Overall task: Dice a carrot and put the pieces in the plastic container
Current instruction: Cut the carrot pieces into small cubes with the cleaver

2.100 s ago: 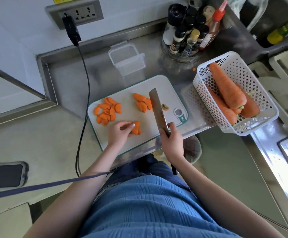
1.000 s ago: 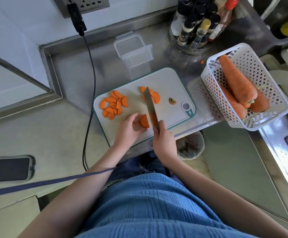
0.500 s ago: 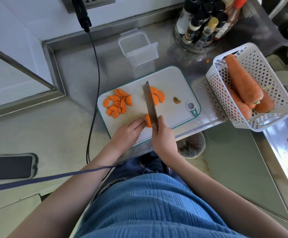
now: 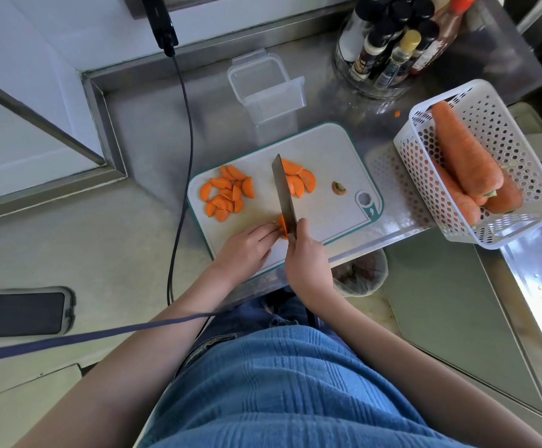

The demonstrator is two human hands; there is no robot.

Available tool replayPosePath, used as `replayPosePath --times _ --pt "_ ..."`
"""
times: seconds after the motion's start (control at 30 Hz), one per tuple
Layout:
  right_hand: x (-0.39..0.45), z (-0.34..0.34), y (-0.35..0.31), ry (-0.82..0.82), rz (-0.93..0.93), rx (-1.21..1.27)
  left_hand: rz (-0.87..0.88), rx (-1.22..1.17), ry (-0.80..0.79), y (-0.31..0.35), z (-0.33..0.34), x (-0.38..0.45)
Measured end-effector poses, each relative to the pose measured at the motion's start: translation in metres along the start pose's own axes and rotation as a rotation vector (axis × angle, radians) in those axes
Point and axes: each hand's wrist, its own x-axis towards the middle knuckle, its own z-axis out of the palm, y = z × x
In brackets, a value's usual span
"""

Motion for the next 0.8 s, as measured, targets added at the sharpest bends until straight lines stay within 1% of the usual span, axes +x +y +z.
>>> replayPosePath --times 0.2,0.43,0.7,0.8 --pt "0.002 0.003 -0.001 -0.010 0.030 -0.049 0.019 -0.002 0.041 0.000 -0.001 0.003" --pt "0.001 0.004 0.000 -0.022 0.008 -0.106 0.032 0.002 0.083 -0.002 0.004 0.005" --pt "0.008 0.010 0.004 -0.099 0.013 -0.210 0.042 -0.001 0.163 -0.004 0.010 0.005" --pt "0.006 0.011 0.006 -0.099 0.013 -0.212 0.025 -0.005 0.155 -0.003 0.011 0.004"
